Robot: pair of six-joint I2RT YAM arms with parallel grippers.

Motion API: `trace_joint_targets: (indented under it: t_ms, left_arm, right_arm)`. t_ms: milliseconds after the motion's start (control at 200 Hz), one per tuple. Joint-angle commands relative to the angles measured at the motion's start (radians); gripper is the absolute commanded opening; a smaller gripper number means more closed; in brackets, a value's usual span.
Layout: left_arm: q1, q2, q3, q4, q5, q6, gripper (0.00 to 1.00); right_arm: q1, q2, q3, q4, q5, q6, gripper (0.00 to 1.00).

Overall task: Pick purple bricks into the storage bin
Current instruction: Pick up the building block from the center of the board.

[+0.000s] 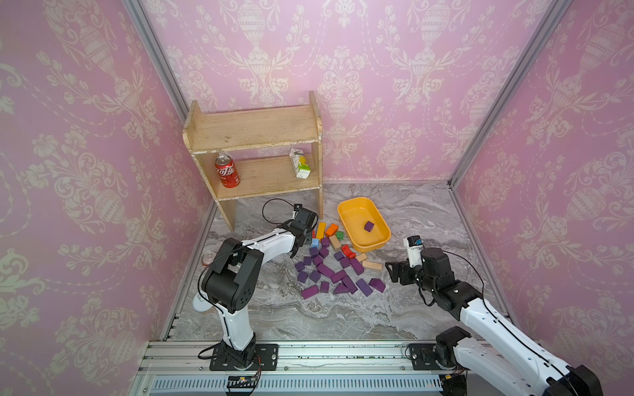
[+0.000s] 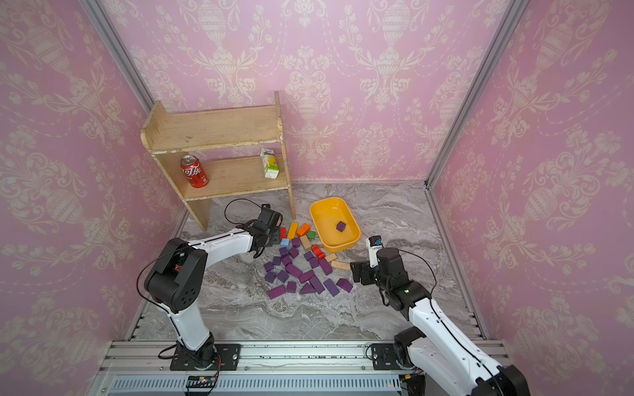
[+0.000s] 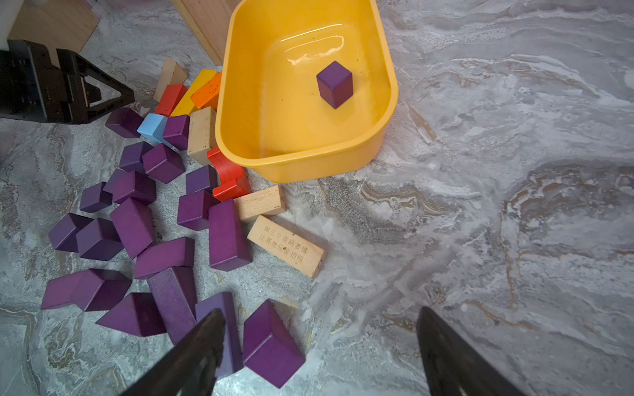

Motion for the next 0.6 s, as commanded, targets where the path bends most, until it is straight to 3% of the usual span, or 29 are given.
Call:
trace_joint_targets:
  t_ms: [0, 595]
  left_arm:
    - [0.009, 0.046, 0.048, -0.104, -0.005, -0.042, 0.62]
    - [0.051, 0.108, 0.034, -0.056, 0.031, -0.063, 0.31]
  right_arm:
    - [-0.002, -0.020, -0.023, 0.024, 0.018, 0.036, 0.89]
    - [-0.002, -0.016, -0.056, 0.025, 0.045, 0.078, 0.90]
